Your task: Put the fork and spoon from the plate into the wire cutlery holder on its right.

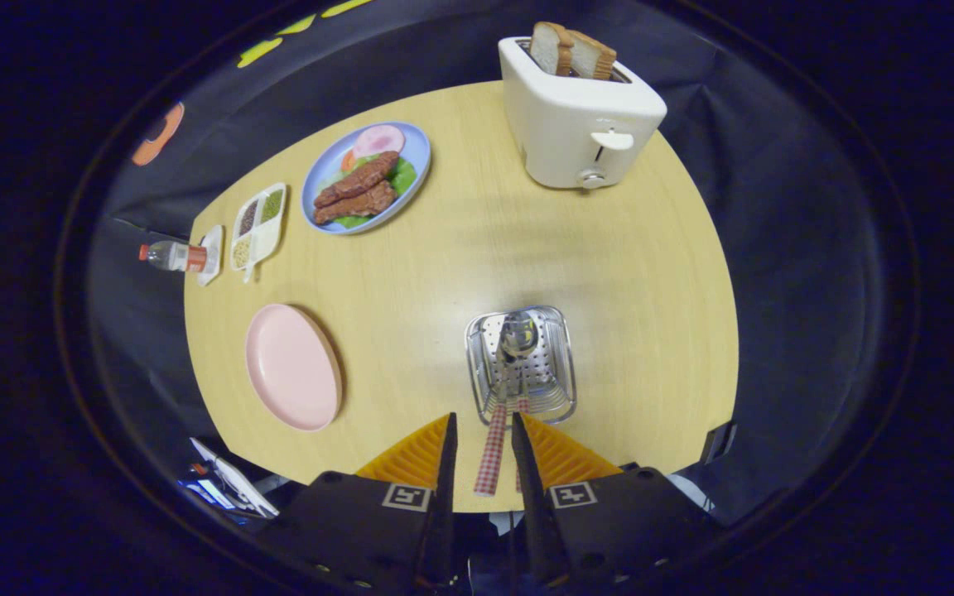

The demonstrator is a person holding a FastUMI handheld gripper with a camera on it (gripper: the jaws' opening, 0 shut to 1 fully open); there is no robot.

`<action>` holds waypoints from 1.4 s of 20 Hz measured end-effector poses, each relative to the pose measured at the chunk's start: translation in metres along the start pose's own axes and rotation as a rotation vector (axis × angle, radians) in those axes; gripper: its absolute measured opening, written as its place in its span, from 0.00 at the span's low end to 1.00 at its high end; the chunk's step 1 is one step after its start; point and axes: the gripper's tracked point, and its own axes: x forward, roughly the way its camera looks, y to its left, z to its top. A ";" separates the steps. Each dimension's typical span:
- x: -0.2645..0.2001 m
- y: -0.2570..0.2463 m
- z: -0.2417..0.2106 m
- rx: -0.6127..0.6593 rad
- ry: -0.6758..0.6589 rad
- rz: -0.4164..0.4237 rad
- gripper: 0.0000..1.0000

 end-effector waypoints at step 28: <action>-0.274 0.105 -0.074 -0.204 -1.283 -0.040 0.95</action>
